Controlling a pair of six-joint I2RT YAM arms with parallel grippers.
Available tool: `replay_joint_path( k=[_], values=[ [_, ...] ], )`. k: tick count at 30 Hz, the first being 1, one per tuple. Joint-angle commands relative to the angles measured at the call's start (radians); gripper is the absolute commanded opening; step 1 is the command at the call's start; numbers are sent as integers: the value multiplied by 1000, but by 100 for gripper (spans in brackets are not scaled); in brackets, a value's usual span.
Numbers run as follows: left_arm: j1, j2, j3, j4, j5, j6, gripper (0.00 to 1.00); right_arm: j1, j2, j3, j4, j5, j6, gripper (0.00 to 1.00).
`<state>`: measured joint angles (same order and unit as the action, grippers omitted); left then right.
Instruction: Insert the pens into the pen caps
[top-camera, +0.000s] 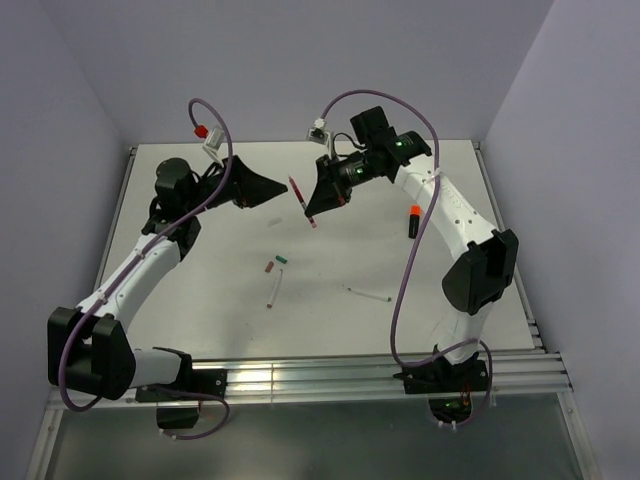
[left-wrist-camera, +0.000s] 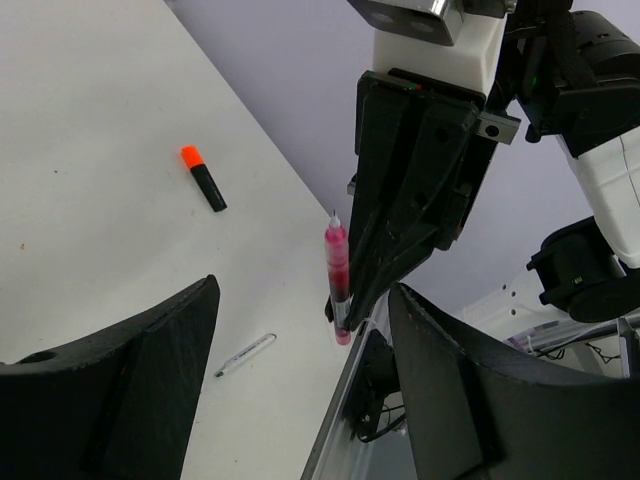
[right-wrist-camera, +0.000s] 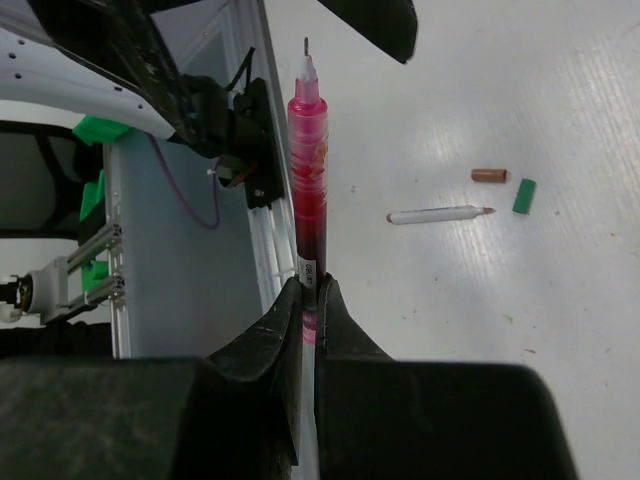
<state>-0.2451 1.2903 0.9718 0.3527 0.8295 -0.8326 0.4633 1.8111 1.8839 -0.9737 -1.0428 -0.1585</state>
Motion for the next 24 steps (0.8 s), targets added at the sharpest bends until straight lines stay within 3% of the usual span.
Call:
replay_joint_path(
  k=[1, 6, 12, 15, 17, 20, 21, 22, 24],
  values=[
    [-23, 9, 64, 31, -9, 21, 73, 21, -78, -15, 49, -56, 20, 0],
    [-48, 27, 65, 78, 11, -2, 66, 40, -76, -28, 55, -57, 24, 0],
    [-59, 38, 50, 160, 37, -69, 49, 49, -64, -3, 56, -59, 31, 0],
    [-60, 43, 38, 193, 49, -111, 32, 55, -64, 3, 56, -60, 34, 0],
    [-62, 47, 25, 235, 60, -147, 4, 58, -65, 6, 58, -63, 39, 0],
    [-60, 44, 16, 287, 88, -168, 0, 58, -64, 15, 58, -74, 57, 0],
    [-60, 43, 13, 302, 91, -181, 0, 57, -70, 15, 58, -95, 60, 4],
    [-59, 37, -4, 324, 89, -200, 0, 57, -75, 14, 58, -103, 60, 24],
    [-46, 33, -24, 419, 82, -270, 0, 54, -84, 8, 58, -120, 62, 46]
  ],
)
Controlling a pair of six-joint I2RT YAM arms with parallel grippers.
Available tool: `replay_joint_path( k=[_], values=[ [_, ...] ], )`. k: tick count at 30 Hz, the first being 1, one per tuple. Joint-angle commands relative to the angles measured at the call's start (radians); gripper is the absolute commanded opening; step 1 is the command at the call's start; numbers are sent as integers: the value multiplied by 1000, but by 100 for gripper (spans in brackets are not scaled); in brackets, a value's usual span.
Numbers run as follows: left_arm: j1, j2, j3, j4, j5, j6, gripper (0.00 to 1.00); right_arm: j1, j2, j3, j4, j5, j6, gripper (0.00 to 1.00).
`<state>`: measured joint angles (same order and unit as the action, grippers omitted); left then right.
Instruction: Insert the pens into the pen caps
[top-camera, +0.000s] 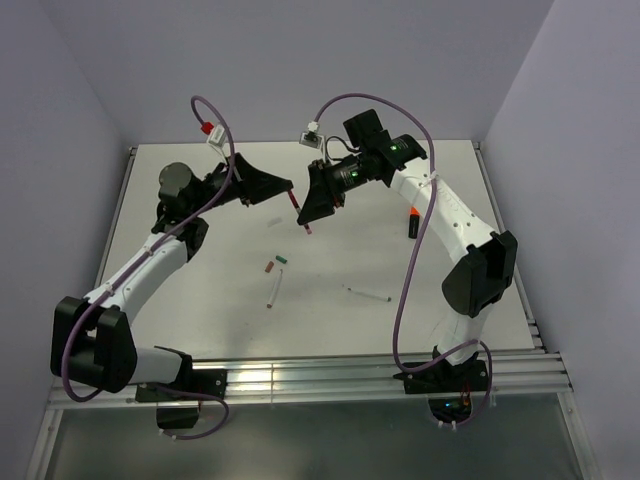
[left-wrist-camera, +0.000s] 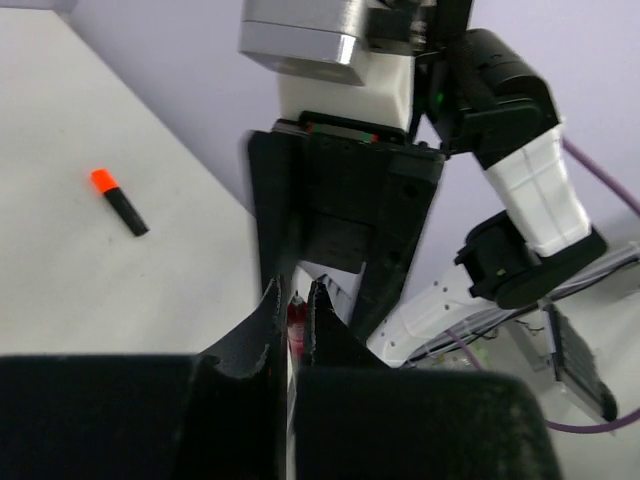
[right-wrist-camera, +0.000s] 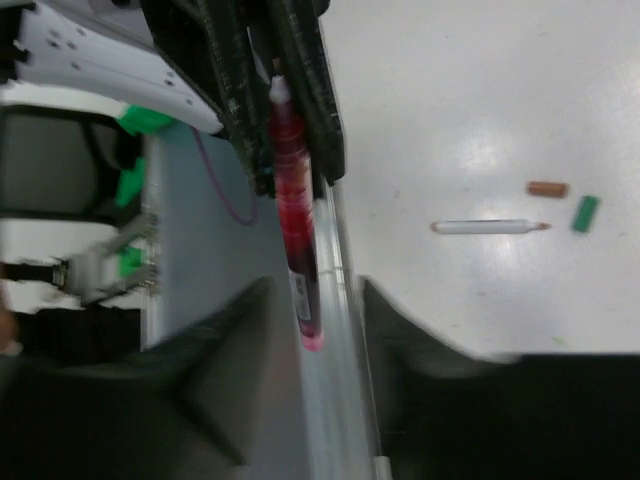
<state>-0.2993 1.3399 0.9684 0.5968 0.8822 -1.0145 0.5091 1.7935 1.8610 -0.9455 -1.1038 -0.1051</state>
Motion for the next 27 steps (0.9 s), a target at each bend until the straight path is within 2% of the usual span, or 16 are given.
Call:
replay_joint_path(
  k=[1, 2, 4, 8, 18, 23, 27],
  values=[
    [15, -19, -37, 211, 26, -113, 0, 6, -66, 27, 31, -73, 16, 59],
    [29, -19, -43, 253, 14, -155, 0, 3, -66, 26, 34, -82, 21, 64],
    [43, -19, -56, 290, 5, -188, 0, 0, -59, 24, 40, -112, 34, 66],
    [46, -21, -66, 348, -25, -231, 0, 3, -37, 17, 70, -163, 61, 63],
    [48, -16, -76, 356, -38, -226, 0, 17, -43, -34, 116, -179, 104, 40],
    [48, -15, -77, 363, -38, -228, 0, 26, -48, -63, 137, -182, 105, 37],
    [48, -18, -85, 359, -38, -225, 0, 26, -46, -57, 142, -180, 137, 26]
  ],
)
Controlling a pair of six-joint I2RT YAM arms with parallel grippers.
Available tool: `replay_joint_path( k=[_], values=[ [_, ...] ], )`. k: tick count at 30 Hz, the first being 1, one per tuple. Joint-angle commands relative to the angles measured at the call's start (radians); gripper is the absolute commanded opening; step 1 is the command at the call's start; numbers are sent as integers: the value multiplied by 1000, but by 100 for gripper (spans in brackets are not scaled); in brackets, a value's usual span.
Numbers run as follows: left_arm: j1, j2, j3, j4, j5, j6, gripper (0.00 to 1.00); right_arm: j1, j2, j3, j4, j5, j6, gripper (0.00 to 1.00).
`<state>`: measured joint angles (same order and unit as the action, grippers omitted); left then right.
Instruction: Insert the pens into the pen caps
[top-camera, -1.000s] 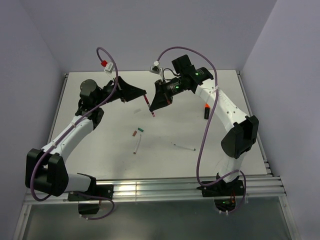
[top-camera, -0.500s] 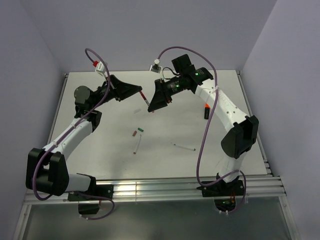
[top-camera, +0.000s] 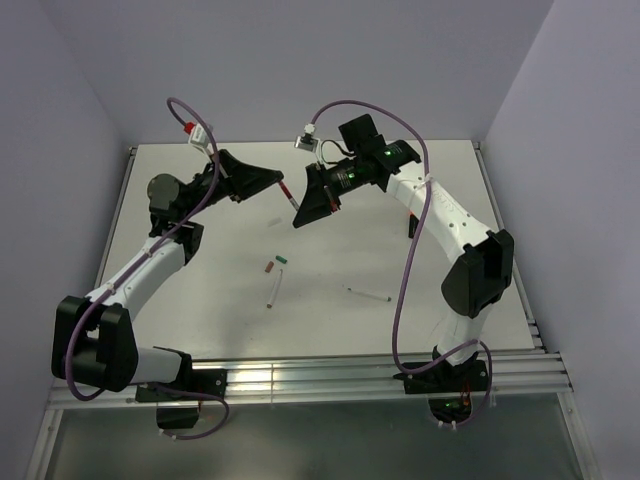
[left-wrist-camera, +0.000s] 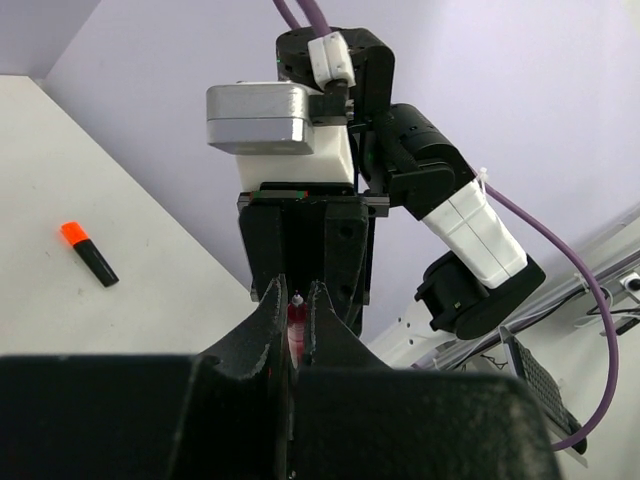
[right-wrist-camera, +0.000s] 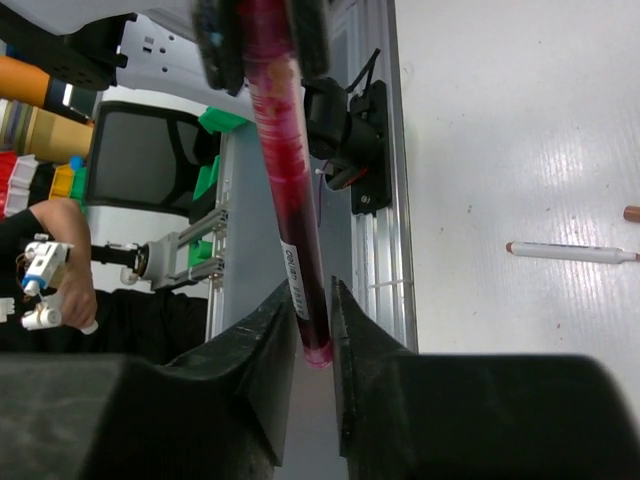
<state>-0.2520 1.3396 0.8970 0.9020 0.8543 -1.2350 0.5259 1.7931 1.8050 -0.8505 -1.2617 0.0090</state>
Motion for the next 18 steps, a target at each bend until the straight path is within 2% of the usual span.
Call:
replay_joint_path(
  k=[1, 5, 6, 8, 9, 12, 14, 15, 17, 18],
  values=[
    [0, -16, -13, 55, -11, -3, 0, 9, -46, -1, 50, -22, 25, 22],
    [-1, -17, -10, 43, -8, 8, 0, 9, -51, -7, 54, -22, 25, 1],
    [-1, -16, -6, 31, -5, 22, 9, 9, -51, -9, 54, -22, 23, 0],
    [-1, -16, 2, 3, 12, 46, 33, 8, -58, -13, 54, -13, 22, 0],
    [0, -16, 14, -36, 15, 61, 53, 8, -61, -15, 54, -5, 19, 0],
    [13, -10, 57, -163, 41, 170, 78, 2, -75, -30, 53, 25, 11, 0],
    [29, -5, 116, -266, 52, 239, 82, -9, -87, -50, 51, 50, 2, 0],
    [54, 7, 143, -317, 69, 326, 82, -23, -92, -59, 51, 62, 2, 0],
    [79, 26, 222, -577, 78, 473, 81, -41, -110, -88, 51, 96, 2, 0],
    [89, 56, 331, -713, 37, 675, 81, -52, -115, -99, 51, 128, -26, 0]
  ],
)
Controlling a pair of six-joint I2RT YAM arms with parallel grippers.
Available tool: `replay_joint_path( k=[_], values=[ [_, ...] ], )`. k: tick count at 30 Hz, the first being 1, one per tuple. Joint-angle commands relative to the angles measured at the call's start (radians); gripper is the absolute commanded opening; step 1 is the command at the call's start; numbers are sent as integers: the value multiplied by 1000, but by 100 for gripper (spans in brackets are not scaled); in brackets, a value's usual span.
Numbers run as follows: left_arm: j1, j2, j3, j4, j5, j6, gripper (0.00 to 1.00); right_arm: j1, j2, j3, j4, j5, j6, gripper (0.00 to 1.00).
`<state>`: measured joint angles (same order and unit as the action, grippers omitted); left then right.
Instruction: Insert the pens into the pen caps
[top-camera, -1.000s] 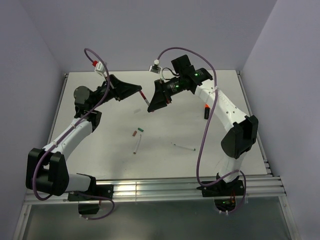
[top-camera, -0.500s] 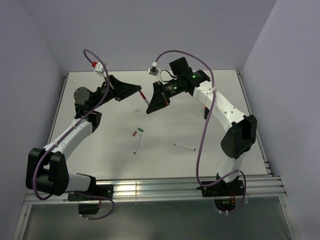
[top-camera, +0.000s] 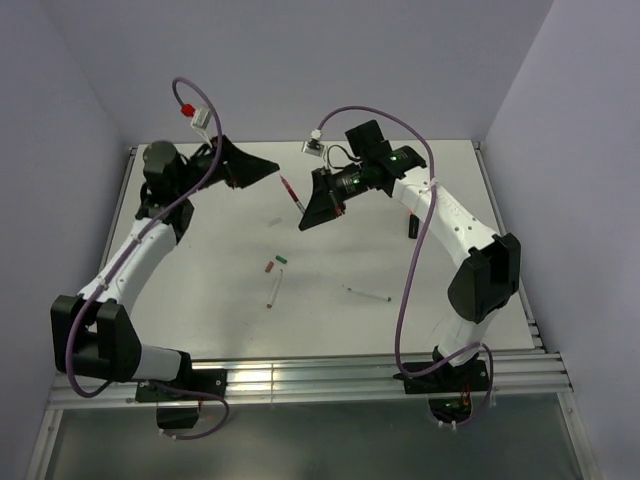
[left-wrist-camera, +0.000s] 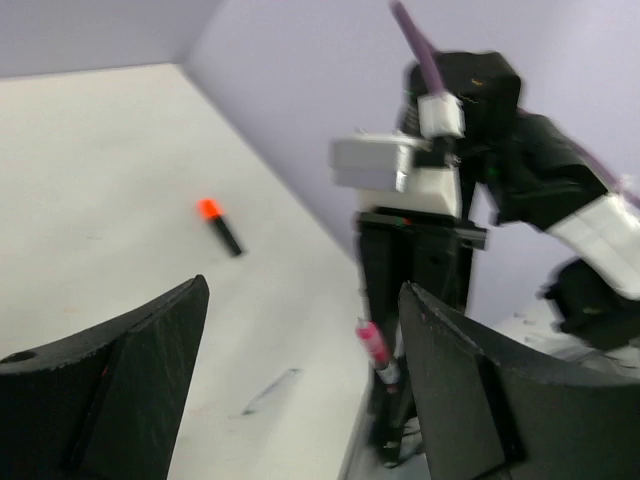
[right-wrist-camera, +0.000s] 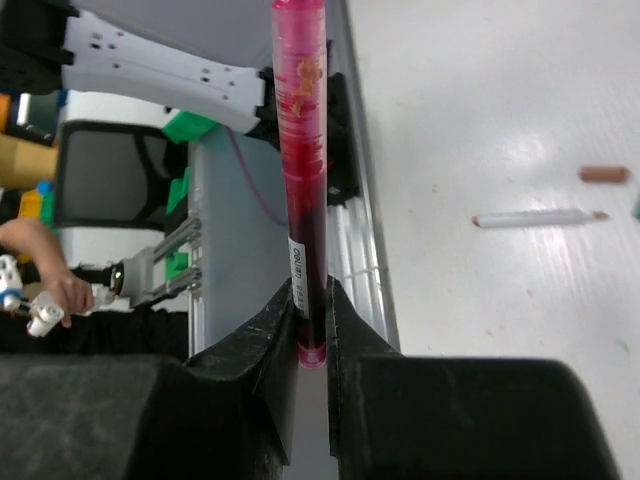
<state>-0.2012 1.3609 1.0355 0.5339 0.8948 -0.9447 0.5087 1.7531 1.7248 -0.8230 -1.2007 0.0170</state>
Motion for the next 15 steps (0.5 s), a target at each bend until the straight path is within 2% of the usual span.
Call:
replay_joint_path(
  k=[1, 3, 6, 8, 10, 11, 15],
  values=[
    [39, 56, 254, -585, -29, 484, 82, -61, -84, -40, 22, 90, -35, 0],
    [39, 124, 380, -739, -110, 690, 84, -91, -93, -60, 22, 145, -40, 0],
    [37, 207, 454, -891, -164, 876, 82, -154, -119, -102, 24, 202, -37, 0],
    [34, 284, 524, -977, -210, 934, 81, -185, -142, -142, 22, 251, -48, 0],
    [19, 355, 604, -1063, -258, 1053, 81, -202, -171, -177, 22, 298, -55, 0],
    [13, 395, 686, -1145, -322, 1084, 82, -216, -179, -185, 21, 308, -61, 0],
    [-41, 581, 837, -1268, -434, 1221, 80, -246, -217, -202, 15, 331, -77, 0]
  ],
)
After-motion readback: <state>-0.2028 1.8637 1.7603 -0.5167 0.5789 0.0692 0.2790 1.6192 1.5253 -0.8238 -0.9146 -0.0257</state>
